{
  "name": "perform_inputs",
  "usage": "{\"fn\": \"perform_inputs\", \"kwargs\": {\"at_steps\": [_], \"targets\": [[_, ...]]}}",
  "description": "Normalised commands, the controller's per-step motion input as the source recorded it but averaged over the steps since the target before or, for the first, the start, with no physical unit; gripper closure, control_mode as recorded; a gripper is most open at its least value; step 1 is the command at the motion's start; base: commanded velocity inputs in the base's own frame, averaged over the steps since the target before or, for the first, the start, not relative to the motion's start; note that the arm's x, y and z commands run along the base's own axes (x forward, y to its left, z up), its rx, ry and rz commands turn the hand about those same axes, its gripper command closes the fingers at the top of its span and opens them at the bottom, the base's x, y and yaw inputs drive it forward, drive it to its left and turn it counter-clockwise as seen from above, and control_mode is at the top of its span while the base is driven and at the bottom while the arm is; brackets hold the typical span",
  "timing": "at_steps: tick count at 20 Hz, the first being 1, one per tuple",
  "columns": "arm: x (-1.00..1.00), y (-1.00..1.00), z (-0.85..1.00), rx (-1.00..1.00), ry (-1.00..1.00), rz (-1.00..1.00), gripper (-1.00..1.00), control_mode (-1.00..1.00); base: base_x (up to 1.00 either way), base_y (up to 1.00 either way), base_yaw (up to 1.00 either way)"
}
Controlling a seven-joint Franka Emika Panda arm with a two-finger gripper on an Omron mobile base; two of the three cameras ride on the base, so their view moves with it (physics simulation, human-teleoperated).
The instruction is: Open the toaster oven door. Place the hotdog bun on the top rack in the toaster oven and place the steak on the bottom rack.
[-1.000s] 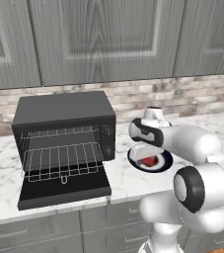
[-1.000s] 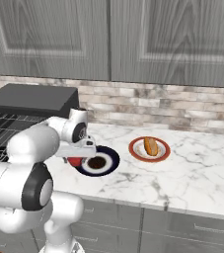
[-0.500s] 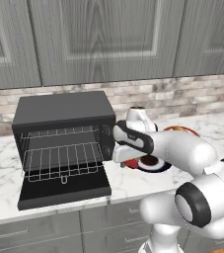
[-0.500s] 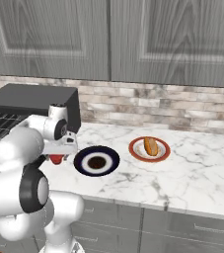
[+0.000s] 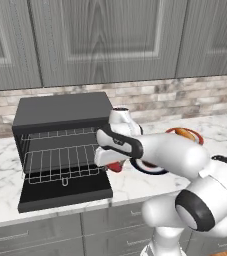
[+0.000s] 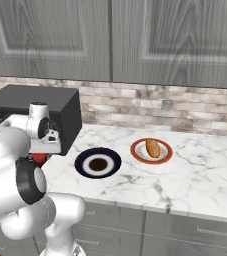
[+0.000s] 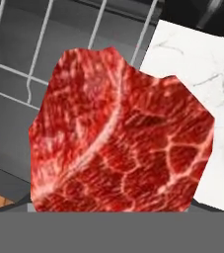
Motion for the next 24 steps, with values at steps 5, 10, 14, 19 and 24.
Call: {"fn": "perform_inputs", "kwargs": {"at_steps": [5, 10, 14, 19, 24], "targets": [[0.11, 0.63, 0.11, -0.06, 0.00, 0.00, 1.00, -1.00, 0.00, 0.00, 0.00], [0.26, 0.52, 0.05, -0.13, 0.00, 0.00, 1.00, -1.00, 0.00, 0.00, 0.00], [0.32, 0.42, 0.00, -0.10, 0.00, 0.00, 1.00, -1.00, 0.00, 0.00, 0.00], [0.22, 0.37, -0.03, -0.11, 0.00, -0.01, 1.00, -1.00, 0.00, 0.00, 0.00], [0.29, 0.39, -0.05, -0.03, 0.00, -0.02, 1.00, -1.00, 0.00, 0.00, 0.00]]}}
